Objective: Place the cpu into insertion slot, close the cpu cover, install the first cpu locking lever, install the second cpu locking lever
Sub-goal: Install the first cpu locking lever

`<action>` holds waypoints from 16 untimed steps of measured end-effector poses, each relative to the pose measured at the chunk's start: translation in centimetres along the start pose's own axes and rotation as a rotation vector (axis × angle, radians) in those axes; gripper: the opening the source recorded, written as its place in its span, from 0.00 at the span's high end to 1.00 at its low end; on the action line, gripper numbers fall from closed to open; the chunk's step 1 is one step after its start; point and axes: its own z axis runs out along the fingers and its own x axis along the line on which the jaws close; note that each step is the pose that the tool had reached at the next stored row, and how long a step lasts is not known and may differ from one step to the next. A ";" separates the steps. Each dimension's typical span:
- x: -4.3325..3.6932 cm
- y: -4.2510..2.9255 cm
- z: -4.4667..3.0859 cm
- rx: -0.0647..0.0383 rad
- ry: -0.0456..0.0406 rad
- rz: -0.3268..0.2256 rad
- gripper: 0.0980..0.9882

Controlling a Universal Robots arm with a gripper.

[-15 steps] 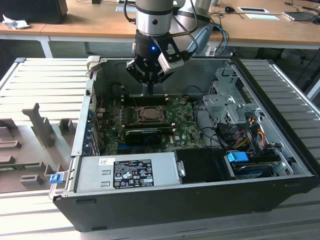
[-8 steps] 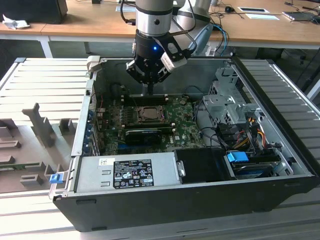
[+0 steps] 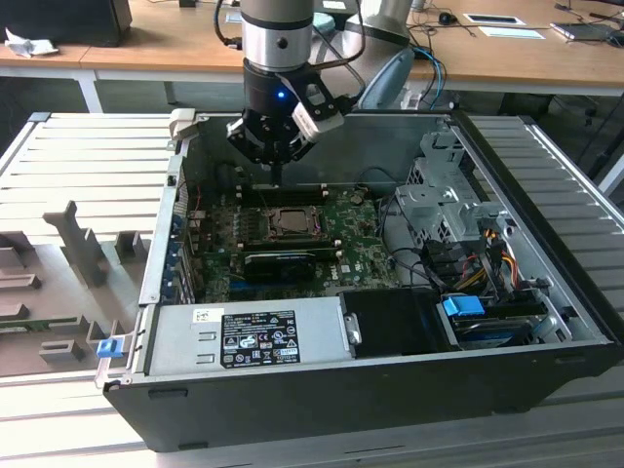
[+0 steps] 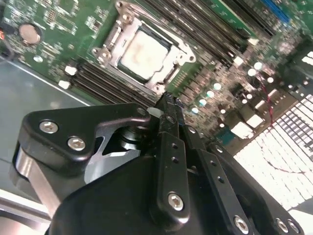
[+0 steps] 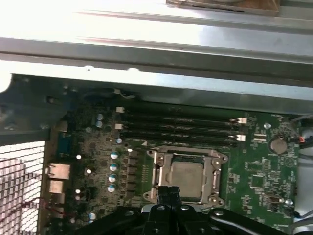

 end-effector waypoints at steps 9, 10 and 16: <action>2.70 0.22 0.62 0.000 -0.0003 0.003 0.99; 2.84 0.23 0.76 0.000 -0.0003 0.003 0.99; 3.71 0.29 1.07 -0.001 -0.0003 0.003 0.99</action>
